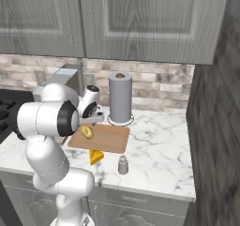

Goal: Retrieve the reheated potato from the microwave, then place the potato, cheese, and condiment on the cutting board.

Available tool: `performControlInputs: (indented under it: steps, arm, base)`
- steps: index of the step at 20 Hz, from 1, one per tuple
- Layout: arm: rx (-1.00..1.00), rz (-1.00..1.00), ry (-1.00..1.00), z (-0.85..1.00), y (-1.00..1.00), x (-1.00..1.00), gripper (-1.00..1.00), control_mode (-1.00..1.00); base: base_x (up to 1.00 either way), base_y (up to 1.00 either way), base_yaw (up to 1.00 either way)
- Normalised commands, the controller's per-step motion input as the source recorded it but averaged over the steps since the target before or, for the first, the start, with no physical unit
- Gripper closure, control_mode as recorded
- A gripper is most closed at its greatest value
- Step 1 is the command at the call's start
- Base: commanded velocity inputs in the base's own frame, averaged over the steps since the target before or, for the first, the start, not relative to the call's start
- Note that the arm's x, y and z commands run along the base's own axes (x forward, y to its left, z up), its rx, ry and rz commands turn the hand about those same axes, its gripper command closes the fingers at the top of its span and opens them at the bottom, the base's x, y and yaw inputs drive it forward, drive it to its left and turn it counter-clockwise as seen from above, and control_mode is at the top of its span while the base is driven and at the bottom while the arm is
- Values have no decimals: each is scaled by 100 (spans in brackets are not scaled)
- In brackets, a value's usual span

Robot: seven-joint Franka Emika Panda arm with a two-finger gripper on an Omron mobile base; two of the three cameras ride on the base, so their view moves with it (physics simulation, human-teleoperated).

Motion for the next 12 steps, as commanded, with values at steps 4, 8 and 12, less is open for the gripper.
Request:
performControlInputs:
  steps: [4,8,12]
  arm:
    - [0,0,-4,8,0,-5,-100,-100]
    - [0,-2,-6,17,1,-1,-100,-100]
    - [0,-8,0,29,-1,-2,-100,-100]
  base:
    - [0,0,0]
    - [0,0,0]
    - [0,0,0]
